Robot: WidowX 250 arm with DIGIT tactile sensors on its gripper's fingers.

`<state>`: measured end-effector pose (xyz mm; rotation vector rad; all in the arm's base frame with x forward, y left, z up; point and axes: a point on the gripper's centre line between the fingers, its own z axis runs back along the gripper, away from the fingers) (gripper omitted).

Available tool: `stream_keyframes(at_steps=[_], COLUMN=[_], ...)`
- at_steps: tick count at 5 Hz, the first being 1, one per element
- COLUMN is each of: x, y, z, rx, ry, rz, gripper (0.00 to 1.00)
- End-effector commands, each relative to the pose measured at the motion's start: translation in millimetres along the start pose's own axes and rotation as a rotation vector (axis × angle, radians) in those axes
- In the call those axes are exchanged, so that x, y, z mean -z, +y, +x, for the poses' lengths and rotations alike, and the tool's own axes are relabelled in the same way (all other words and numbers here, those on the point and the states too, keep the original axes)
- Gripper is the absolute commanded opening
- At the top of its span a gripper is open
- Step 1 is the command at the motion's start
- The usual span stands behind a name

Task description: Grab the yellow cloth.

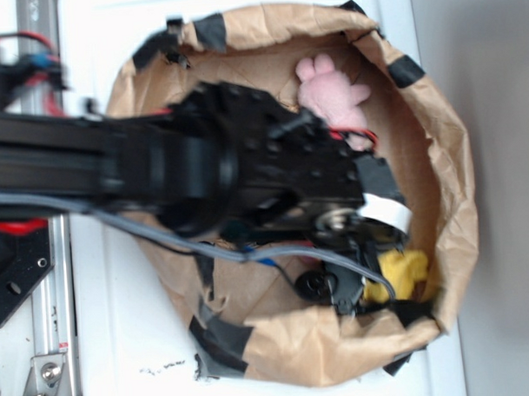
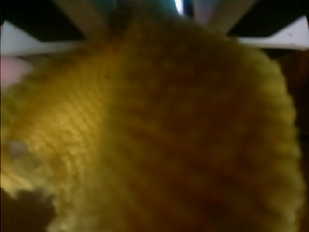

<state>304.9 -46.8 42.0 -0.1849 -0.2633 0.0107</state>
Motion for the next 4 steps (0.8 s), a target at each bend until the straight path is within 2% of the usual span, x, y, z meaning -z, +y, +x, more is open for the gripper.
stream_keyframes(at_steps=[1,2,3,4], x=[-78.0,-125.3,-143.8,-140.3], y=[19.0,16.7,-4.7,-18.6], z=[-10.1,-8.0,2.7,1.3], rx=[-0.197,-0.247,-0.156,-0.189], ry=[-0.165,-0.116,0.009,0.014], rz=[0.073,0.123,0.178,0.308], gripper=[0.0,0.0,0.0,0.0])
